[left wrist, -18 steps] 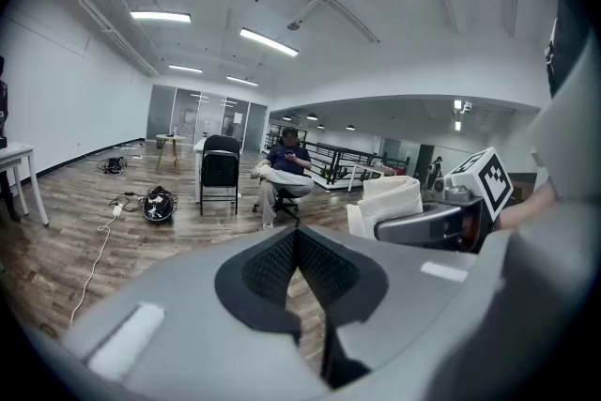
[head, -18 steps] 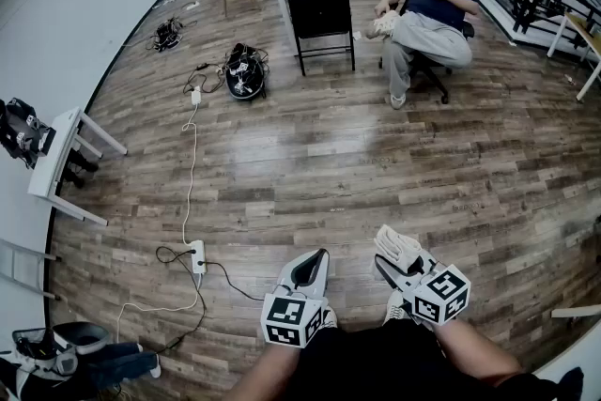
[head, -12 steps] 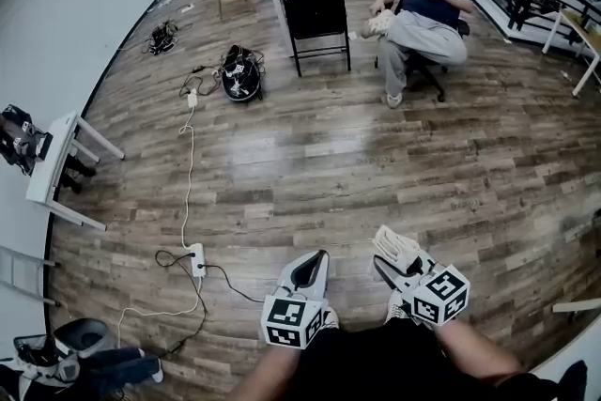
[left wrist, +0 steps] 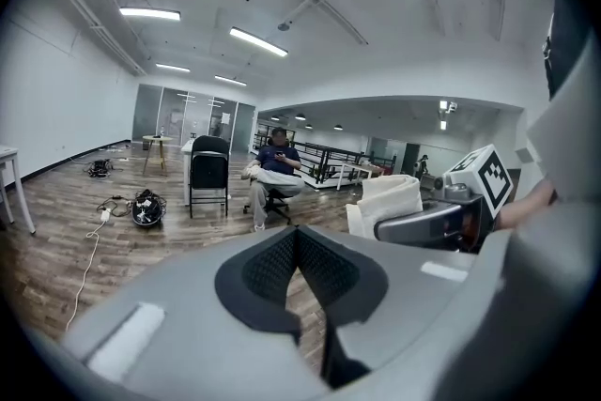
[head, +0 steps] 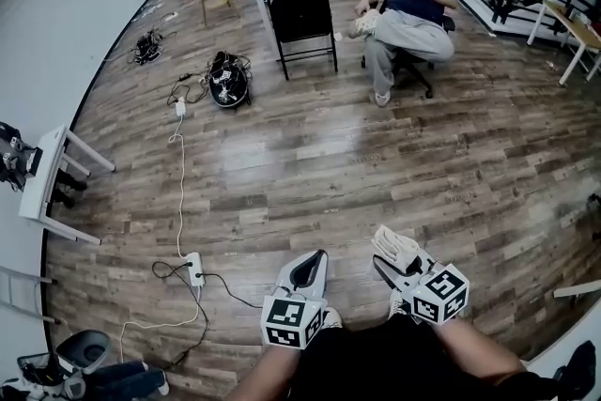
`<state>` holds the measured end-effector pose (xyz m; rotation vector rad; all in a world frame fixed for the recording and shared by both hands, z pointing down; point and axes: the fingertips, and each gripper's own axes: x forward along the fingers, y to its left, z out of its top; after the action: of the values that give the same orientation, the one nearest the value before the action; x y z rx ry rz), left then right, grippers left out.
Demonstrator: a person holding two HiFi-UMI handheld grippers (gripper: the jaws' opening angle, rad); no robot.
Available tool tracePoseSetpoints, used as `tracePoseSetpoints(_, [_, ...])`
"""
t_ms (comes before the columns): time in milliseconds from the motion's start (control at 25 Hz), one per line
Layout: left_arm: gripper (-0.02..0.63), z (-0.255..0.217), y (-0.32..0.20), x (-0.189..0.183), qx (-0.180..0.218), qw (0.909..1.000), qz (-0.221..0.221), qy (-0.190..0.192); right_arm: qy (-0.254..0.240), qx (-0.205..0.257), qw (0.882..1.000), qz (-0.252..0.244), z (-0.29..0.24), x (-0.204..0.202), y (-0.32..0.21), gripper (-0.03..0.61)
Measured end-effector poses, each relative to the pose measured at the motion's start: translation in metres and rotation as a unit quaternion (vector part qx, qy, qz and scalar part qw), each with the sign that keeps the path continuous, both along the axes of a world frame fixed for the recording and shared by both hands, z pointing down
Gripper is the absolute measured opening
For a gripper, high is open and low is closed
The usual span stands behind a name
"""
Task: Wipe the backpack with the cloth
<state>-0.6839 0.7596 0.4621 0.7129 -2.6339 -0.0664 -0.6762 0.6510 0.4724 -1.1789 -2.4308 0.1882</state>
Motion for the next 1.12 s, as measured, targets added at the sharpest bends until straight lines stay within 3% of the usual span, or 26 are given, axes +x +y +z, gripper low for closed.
tracePoseSetpoints(680, [0.006,0.009,0.024,0.024,-0.007,0.9957,0.093,0.002,-0.001,0.011,0.996,0.087,0.000,0.033,0.024,0.101])
tracePoseSetpoints(1120, [0.006,0.009,-0.007,0.034,0.000,0.9880,0.154,0.001,0.011,0.021,0.988,0.154,0.004,0.067,-0.008,0.101])
